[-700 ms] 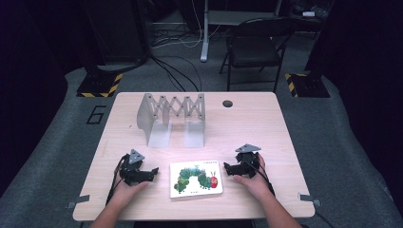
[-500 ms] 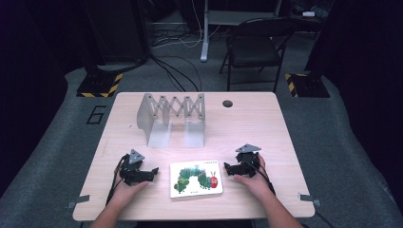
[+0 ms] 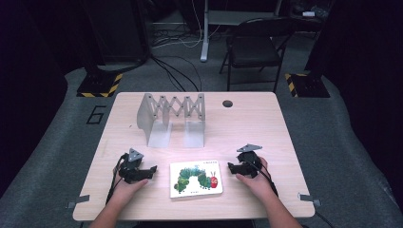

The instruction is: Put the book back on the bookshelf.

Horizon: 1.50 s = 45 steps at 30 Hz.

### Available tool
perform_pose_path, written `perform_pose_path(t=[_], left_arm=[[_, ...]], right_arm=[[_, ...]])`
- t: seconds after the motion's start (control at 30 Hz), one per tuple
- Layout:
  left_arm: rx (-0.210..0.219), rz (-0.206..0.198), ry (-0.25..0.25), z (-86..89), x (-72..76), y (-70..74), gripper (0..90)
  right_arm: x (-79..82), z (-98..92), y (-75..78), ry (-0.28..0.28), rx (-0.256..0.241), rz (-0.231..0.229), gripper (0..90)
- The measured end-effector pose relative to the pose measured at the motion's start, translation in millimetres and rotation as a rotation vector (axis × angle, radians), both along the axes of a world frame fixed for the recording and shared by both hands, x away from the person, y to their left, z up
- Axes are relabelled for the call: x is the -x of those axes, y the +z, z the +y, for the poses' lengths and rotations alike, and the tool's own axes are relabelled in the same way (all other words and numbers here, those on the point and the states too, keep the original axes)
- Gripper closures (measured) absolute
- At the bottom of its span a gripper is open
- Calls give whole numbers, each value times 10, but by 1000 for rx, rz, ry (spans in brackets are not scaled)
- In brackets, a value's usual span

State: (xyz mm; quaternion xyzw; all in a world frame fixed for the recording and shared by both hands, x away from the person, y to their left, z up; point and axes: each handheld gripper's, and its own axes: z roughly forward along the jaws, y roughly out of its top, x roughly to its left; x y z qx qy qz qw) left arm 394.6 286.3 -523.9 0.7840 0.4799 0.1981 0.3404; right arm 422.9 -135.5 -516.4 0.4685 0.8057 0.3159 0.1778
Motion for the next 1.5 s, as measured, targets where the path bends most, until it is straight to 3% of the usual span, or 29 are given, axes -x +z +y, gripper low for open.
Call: perform_pose_path(t=[0.03, 0.1, 0.17, 0.37, 0.43, 0.47, 0.63, 0.83, 0.93, 1.23, 1.43, 1.5], left_arm=[[4, 22, -9, 2, 6, 16, 262], [1, 28, -22, -3, 2, 44, 285], [17, 27, -10, -31, 5, 47, 301], [20, 28, -38, -70, 20, 136, 326], [57, 27, -19, -120, 37, 167, 335], [26, 41, -49, -104, 37, 182, 335], [16, 45, -64, -179, 62, 236, 333], [34, 34, -65, -260, 96, 294, 292], [13, 49, -94, -295, 129, 324, 285], [22, 43, -123, -353, 254, 353, 226], [18, 29, -158, -403, 331, 386, 226], [36, 23, -158, -414, 352, 400, 225]], right_arm=[[4, 6, 9, 1, -1, 7, 332], [11, 35, 19, 5, 7, 15, 370], [24, 58, 32, 11, 24, 15, 391], [71, 119, 59, 38, 47, 21, 423], [93, 140, 82, 47, 52, 15, 431], [97, 138, 93, 43, 47, 13, 427], [105, 94, 149, 20, 24, 19, 414], [91, 41, 205, -3, -12, 22, 397], [93, 5, 273, -23, -40, 15, 380], [110, 21, 343, 12, -34, 32, 313], [77, 58, 416, 9, -72, 58, 284], [55, 68, 440, 11, -94, 59, 276]])
